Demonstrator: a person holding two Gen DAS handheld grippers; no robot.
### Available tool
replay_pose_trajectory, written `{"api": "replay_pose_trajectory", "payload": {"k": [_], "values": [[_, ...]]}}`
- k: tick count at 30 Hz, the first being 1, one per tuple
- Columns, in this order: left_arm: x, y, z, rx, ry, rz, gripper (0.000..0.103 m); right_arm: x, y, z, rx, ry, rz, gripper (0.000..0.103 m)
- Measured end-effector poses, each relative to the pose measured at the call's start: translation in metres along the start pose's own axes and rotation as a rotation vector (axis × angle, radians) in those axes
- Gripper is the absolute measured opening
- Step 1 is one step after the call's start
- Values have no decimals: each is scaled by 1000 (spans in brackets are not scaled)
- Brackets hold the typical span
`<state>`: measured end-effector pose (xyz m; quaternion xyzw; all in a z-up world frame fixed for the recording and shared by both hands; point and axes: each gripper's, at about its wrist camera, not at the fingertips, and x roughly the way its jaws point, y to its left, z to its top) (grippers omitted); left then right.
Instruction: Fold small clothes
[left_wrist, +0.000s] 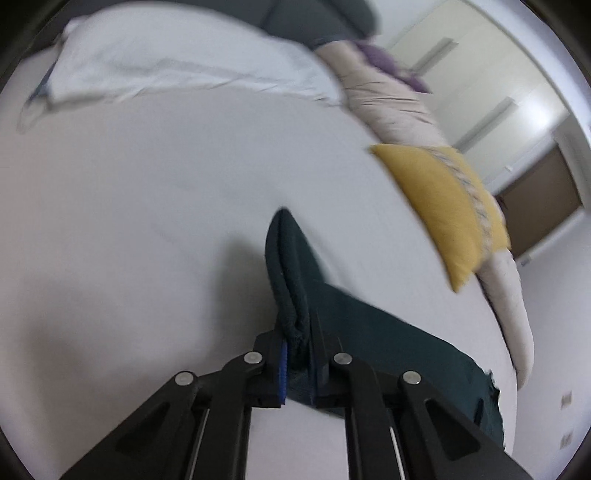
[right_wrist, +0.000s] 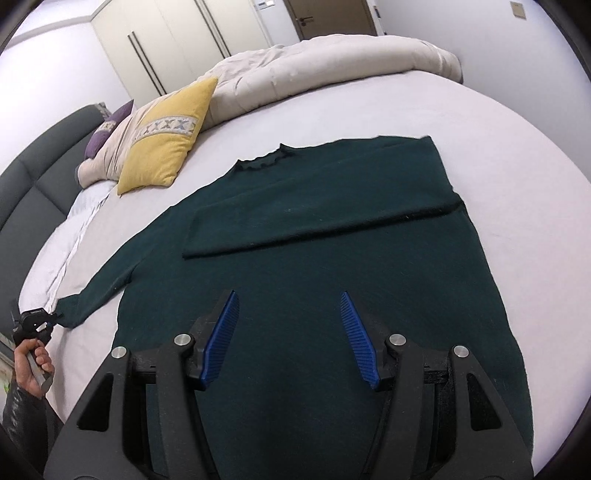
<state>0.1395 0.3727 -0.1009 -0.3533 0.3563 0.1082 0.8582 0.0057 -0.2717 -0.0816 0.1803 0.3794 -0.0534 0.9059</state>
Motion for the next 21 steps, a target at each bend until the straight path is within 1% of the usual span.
{"api": "replay_pose_trajectory", "payload": {"k": [1, 3, 6, 9, 11, 12, 13, 14, 15, 17, 18, 19, 20, 21], "values": [[-6, -20, -5, 41, -3, -25, 8, 0, -4, -1, 9, 0, 4, 56], [-17, -81, -23, 178, -11, -79, 8, -2, -12, -3, 26, -4, 11, 56], [-25, -166, -62, 356, -2, -162, 8, -3, -26, -2, 51, -11, 18, 56], [-19, -242, -120, 518, 26, -219, 8, -5, -43, -3, 80, -18, 20, 56], [-5, -277, -159, 572, 82, -254, 8, -8, -58, -4, 107, -25, 20, 56], [5, -295, -185, 602, 119, -273, 8, -8, -64, -5, 119, -25, 17, 56], [10, -303, -202, 624, 137, -278, 9, -7, -70, -5, 131, -20, 14, 56], [22, -317, -232, 667, 171, -274, 10, -6, -73, -6, 140, -16, 12, 56], [32, -325, -251, 692, 203, -265, 10, -5, -77, -7, 148, -9, 11, 56], [47, -328, -278, 714, 262, -240, 24, 0, -82, -5, 146, 10, 4, 56], [51, -325, -286, 710, 295, -235, 28, 2, -82, -5, 144, 16, 5, 56], [53, -324, -286, 702, 306, -239, 33, 5, -82, -3, 139, 26, 13, 60], [47, -316, -285, 690, 307, -255, 41, 9, -80, 0, 133, 30, 20, 73], [36, -309, -280, 689, 292, -266, 47, 10, -76, 2, 132, 25, 21, 81]]}}
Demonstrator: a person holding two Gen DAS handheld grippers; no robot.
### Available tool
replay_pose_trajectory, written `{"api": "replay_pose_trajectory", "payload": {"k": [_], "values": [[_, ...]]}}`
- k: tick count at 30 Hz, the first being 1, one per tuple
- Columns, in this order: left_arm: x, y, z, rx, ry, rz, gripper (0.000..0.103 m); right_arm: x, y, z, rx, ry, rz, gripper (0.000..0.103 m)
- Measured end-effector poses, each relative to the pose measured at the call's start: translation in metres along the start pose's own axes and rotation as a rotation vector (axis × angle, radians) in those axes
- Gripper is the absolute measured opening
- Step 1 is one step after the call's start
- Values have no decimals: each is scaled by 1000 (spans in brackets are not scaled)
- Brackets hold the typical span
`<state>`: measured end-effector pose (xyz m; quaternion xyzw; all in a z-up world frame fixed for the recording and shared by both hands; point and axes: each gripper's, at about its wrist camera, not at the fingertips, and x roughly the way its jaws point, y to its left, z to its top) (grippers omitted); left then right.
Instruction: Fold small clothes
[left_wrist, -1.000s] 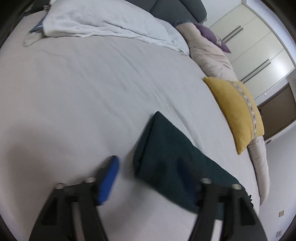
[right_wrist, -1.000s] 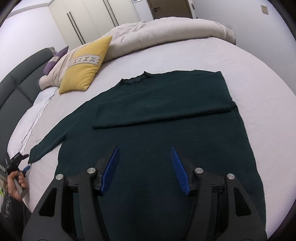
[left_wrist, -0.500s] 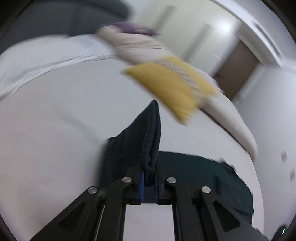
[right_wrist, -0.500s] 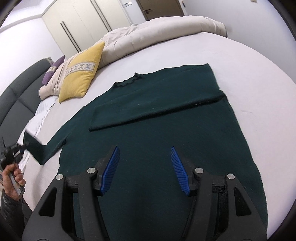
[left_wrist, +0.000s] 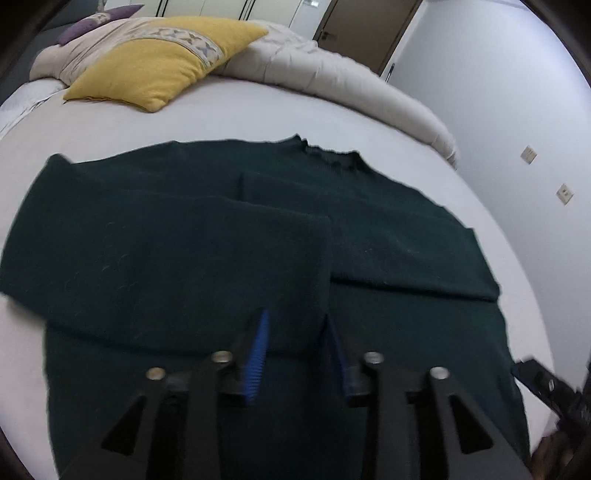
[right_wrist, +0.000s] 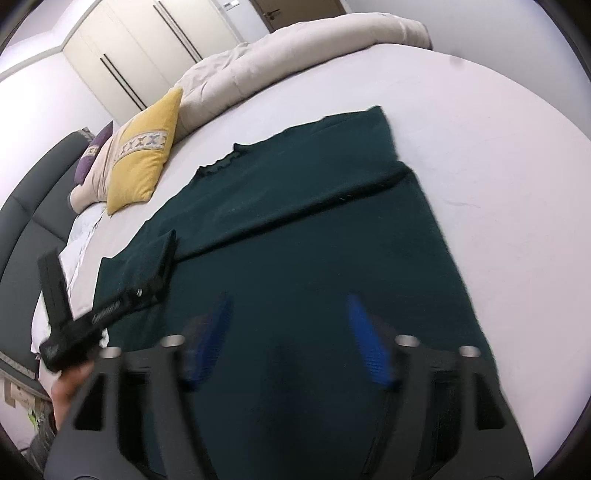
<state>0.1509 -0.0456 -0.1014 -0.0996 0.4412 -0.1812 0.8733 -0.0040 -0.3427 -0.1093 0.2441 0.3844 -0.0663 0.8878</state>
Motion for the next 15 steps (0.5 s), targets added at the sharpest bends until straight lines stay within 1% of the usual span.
{"api": "replay_pose_trajectory", "payload": {"k": [1, 2, 4, 5, 6, 8, 10, 11, 13, 14, 15], "values": [[-14, 5, 0, 12, -32, 0, 60, 4, 7, 4, -10, -10, 14, 82], [-26, 10, -1, 23, -70, -3, 68, 7, 14, 6, -20, -7, 24, 82], [-58, 31, -1, 20, -145, 9, 70, 22, 38, 15, -58, 17, 77, 82], [-66, 41, -1, 5, -158, 13, 70, 28, 46, 18, -70, 24, 97, 82], [-73, 54, -1, -16, -165, 17, 70, 37, 59, 21, -87, 34, 122, 81], [-89, 89, -1, -72, -180, 31, 69, 60, 86, 28, -109, 72, 131, 80], [-96, 107, -2, -105, -187, 50, 68, 90, 116, 34, -128, 122, 176, 74], [-100, 119, -4, -129, -190, 52, 68, 100, 125, 35, -132, 138, 180, 72], [-104, 135, -6, -165, -186, 53, 68, 132, 145, 36, -134, 189, 153, 71], [-105, 144, -7, -179, -187, 55, 68, 147, 151, 36, -136, 219, 136, 63], [-108, 150, -9, -186, -186, 58, 68, 167, 158, 35, -142, 264, 112, 47]]}}
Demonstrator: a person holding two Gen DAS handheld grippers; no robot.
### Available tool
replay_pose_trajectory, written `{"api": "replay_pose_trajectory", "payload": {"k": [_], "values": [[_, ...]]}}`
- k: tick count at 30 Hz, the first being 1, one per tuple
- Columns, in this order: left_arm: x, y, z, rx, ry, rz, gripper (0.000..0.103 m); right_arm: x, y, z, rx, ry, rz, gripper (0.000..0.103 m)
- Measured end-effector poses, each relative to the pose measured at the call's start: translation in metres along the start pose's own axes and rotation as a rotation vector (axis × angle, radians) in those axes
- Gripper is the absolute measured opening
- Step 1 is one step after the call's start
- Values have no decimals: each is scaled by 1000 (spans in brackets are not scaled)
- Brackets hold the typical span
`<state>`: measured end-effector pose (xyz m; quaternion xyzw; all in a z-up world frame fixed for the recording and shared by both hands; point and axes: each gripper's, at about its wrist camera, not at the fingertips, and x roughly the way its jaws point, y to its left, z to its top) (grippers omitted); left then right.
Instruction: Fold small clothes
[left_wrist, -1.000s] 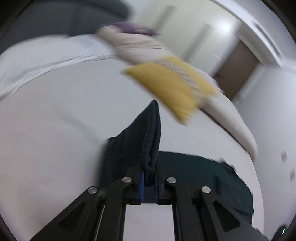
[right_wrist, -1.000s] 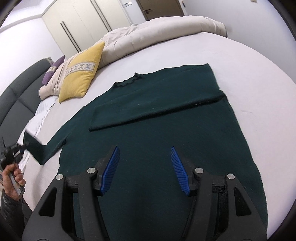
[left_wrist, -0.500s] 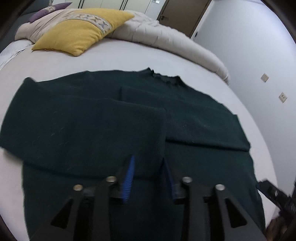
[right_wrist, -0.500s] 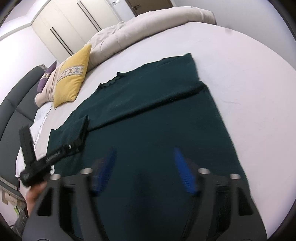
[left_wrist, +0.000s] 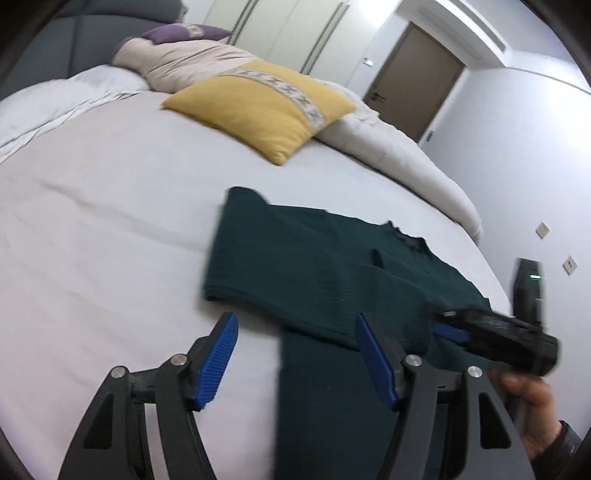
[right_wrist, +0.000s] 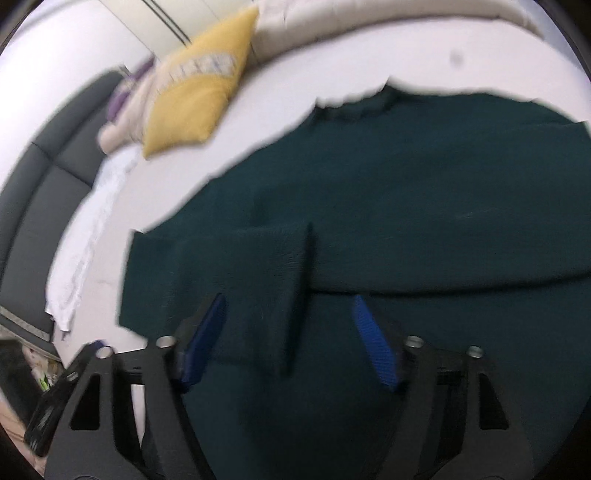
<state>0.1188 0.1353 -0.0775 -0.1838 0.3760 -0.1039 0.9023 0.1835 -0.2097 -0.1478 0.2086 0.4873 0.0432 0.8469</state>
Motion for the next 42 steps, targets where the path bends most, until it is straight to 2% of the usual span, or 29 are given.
{"api": "replay_pose_trajectory", "payload": {"k": [2, 3, 4, 7, 10, 14, 16, 21, 23, 27, 28, 29, 30, 35, 40, 42], "values": [[0, 9, 0, -17, 1, -1, 68, 13, 11, 1, -36, 11, -66, 27], [-1, 14, 2, -22, 1, -2, 68, 12, 17, -1, -52, 5, -70, 13], [2, 16, 4, -27, 0, -2, 68, 10, 23, -1, -77, 4, -57, 6], [5, 20, 9, -43, 2, 0, 68, -14, 35, 1, -158, -44, -65, 6], [7, 15, 18, -41, -10, 0, 68, -46, 37, 14, -188, -102, -50, 6], [20, 7, 37, -17, -19, 31, 70, -84, 10, 43, -175, -174, -71, 6], [34, 3, 47, -4, -1, 61, 70, -95, -18, 55, -142, -186, -96, 6], [85, -8, 71, 26, 74, 132, 70, -78, -84, 62, -47, -125, -146, 6], [111, -13, 78, 47, 119, 174, 70, -69, -96, 55, -25, -114, -136, 6], [140, -24, 84, 91, 154, 209, 69, -57, -115, 47, -1, -104, -120, 6], [148, -28, 84, 100, 166, 212, 63, -54, -119, 46, 8, -101, -114, 6], [154, -29, 83, 104, 182, 213, 48, -49, -127, 39, 15, -103, -107, 6], [162, -31, 82, 109, 206, 219, 40, -48, -128, 37, 18, -105, -103, 6], [166, -35, 79, 137, 182, 229, 11, -45, -121, 38, -15, -112, -128, 6], [157, -35, 78, 126, 152, 206, 9, -65, -108, 43, -20, -158, -142, 6], [166, -37, 71, 163, 156, 229, 9, -53, -120, 44, 6, -116, -164, 6]]}}
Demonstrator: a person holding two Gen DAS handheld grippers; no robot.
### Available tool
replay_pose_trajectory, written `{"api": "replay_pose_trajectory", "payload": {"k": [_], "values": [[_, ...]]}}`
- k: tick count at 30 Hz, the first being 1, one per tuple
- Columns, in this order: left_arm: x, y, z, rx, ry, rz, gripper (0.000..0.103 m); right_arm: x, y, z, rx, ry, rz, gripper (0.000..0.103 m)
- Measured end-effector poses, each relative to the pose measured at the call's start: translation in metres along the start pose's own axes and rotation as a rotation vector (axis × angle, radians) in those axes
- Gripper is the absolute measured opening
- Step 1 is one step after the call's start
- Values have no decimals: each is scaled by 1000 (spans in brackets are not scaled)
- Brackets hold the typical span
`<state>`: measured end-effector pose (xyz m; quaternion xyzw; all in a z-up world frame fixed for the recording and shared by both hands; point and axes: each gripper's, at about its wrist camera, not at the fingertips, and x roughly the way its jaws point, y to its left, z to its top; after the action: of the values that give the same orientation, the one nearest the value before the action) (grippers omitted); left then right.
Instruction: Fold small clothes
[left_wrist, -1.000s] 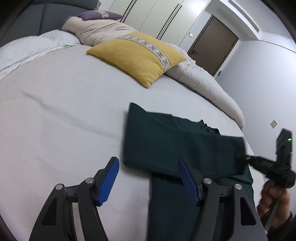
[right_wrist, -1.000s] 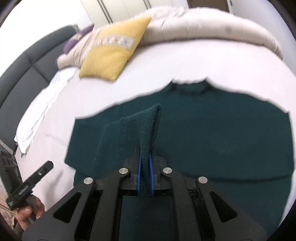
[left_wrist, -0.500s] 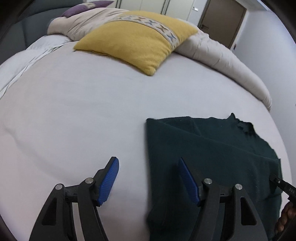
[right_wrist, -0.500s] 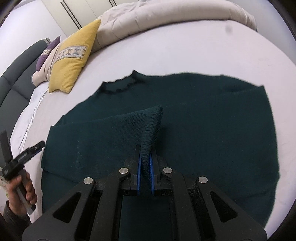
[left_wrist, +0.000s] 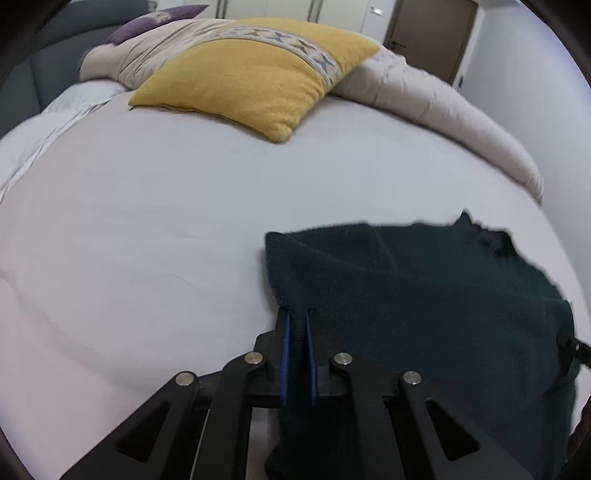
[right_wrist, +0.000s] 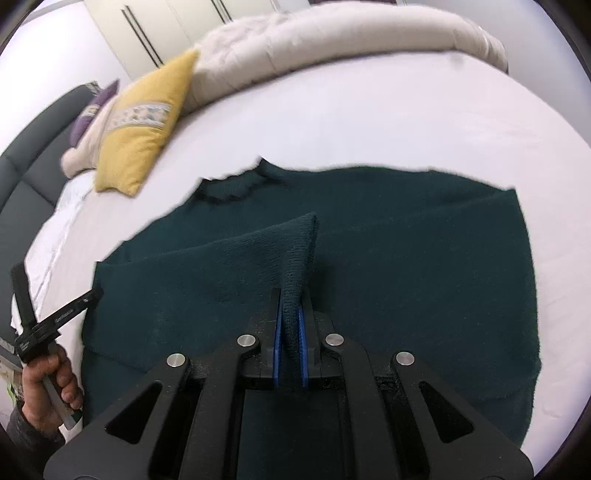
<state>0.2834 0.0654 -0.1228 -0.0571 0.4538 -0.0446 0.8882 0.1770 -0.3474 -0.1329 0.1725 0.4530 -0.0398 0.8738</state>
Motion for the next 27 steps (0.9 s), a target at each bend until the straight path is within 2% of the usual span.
{"api": "replay_pose_trajectory", "payload": {"k": [1, 4, 12, 14, 16, 20, 21, 23, 25, 26, 27], "values": [[2, -1, -1, 9, -4, 7, 9, 11, -6, -1, 13, 27, -2, 6], [4, 4, 0, -12, -4, -13, 10, 16, -20, -5, 77, 8, 63, 5], [6, 13, 1, -44, 3, -55, 12, 7, -16, -8, 65, -3, 41, 4], [1, 20, 1, -79, -1, -79, 15, 16, -31, -9, 110, 5, 91, 5], [-10, 27, 0, -109, -15, -61, 18, 13, -37, -6, 142, 3, 125, 10], [-47, 34, -7, -144, -99, -31, 18, -13, -26, -5, 110, -62, 58, 27], [-54, 31, -9, -130, -113, -35, 18, -19, -23, -4, 107, -85, 59, 35], [-63, 17, -14, -65, -133, -25, 18, -28, -19, -2, 95, -115, 45, 41], [-55, 4, -18, 4, -117, 10, 18, -24, -11, -3, 66, -104, 19, 41], [-45, 1, -20, 19, -85, 26, 18, -18, -11, -3, 61, -82, 5, 41], [-25, 1, -23, 30, -7, 46, 18, -2, -11, -6, 48, -10, -30, 39]]}}
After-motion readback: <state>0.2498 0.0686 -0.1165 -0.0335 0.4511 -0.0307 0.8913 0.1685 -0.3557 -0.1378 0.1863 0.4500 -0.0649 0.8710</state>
